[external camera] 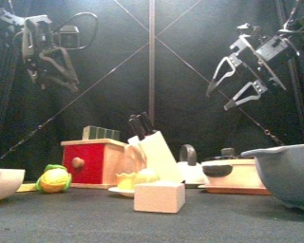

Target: Grab egg block

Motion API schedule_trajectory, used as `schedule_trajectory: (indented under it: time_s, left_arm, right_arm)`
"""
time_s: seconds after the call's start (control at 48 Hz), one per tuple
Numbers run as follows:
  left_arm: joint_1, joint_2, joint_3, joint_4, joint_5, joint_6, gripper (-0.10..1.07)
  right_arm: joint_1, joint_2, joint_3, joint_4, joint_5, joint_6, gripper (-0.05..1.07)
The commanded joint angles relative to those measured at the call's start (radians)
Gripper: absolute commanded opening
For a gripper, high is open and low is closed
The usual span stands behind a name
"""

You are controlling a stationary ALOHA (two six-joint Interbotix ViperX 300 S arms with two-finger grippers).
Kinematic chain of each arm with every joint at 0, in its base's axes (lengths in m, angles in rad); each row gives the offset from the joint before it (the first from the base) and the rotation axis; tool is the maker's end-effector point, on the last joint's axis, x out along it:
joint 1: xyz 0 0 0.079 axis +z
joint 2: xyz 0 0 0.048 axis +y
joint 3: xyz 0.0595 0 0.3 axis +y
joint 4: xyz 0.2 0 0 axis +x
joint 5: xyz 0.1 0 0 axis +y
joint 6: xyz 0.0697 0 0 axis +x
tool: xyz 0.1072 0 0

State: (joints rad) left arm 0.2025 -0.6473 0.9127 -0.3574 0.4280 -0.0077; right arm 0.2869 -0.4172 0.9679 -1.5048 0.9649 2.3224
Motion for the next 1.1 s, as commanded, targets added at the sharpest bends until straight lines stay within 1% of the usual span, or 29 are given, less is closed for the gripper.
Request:
schedule_trajectory:
  time_s: [0.0, 0.083, 0.146, 0.229, 0.333, 0.354, 0.417, 0.479, 0.521, 0.583, 0.604, 0.75, 0.771, 0.875, 0.917, 0.979, 1.021, 1.083]
  left_arm:
    - [0.002, 0.049, -0.067, 0.009, 0.060, -0.005, 0.64]
    - [0.002, 0.087, -0.081, 0.015, 0.091, -0.026, 0.64]
    - [0.005, 0.114, -0.084, 0.044, 0.109, -0.061, 0.64]
    - [0.005, 0.129, -0.086, 0.107, 0.133, -0.120, 0.64]
    - [0.005, 0.130, -0.100, 0.221, 0.195, -0.247, 0.64]
    - [0.003, 0.130, -0.107, 0.261, 0.218, -0.295, 0.64]
    - [-0.002, 0.130, -0.121, 0.345, 0.281, -0.393, 0.64]
    - [-0.015, 0.132, -0.126, 0.448, 0.348, -0.520, 0.64]
    - [-0.041, 0.135, -0.121, 0.500, 0.376, -0.598, 0.64]
    - [-0.100, 0.135, -0.106, 0.566, 0.391, -0.719, 0.64]
    - [-0.129, 0.135, -0.098, 0.597, 0.393, -0.784, 0.64]
    - [-0.252, 0.138, -0.055, 0.741, 0.405, -1.078, 0.64]
    - [-0.273, 0.140, -0.048, 0.767, 0.407, -1.140, 0.64]
    - [-0.341, 0.152, -0.025, 0.848, 0.407, -1.316, 0.64]
    - [-0.364, 0.160, -0.021, 0.870, 0.407, -1.362, 0.64]
    - [-0.383, 0.175, -0.020, 0.888, 0.408, -1.408, 0.65]
    - [-0.396, 0.192, -0.020, 0.890, 0.408, -1.427, 0.65]
    - [-0.400, 0.218, -0.023, 0.882, 0.408, -1.430, 0.66]
  right_arm:
    - [-0.005, -0.049, 0.009, -0.032, -0.003, 0.002, 1.01]
    - [-0.003, -0.075, 0.032, -0.044, -0.005, 0.002, 1.01]
    - [-0.003, -0.086, 0.048, -0.046, -0.002, 0.002, 1.01]
    - [0.003, -0.101, 0.064, -0.044, 0.002, 0.002, 1.01]
    - [0.005, -0.107, 0.081, -0.034, 0.002, 0.003, 1.01]
    - [0.005, -0.109, 0.084, -0.032, 0.003, 0.003, 1.01]
    - [0.005, -0.107, 0.089, -0.026, 0.005, 0.003, 1.01]
    - [0.006, -0.106, 0.092, -0.020, 0.006, 0.003, 1.01]
    - [0.009, -0.104, 0.094, -0.018, 0.005, 0.005, 1.01]
    - [0.021, -0.100, 0.094, -0.017, 0.005, 0.005, 1.01]
    - [0.028, -0.098, 0.094, -0.017, 0.005, 0.005, 1.01]
    - [0.077, -0.078, 0.094, -0.029, 0.006, 0.005, 1.01]
    - [0.084, -0.072, 0.092, -0.031, 0.006, 0.005, 1.01]
    - [0.104, -0.049, 0.091, -0.028, 0.009, 0.008, 1.01]
    - [0.109, -0.040, 0.086, -0.026, 0.011, 0.008, 1.01]
    - [0.114, -0.025, 0.083, -0.025, 0.014, 0.006, 1.01]
    - [0.114, -0.017, 0.078, -0.025, 0.017, 0.006, 1.01]
    - [0.115, -0.014, 0.072, -0.023, 0.017, 0.005, 1.01]
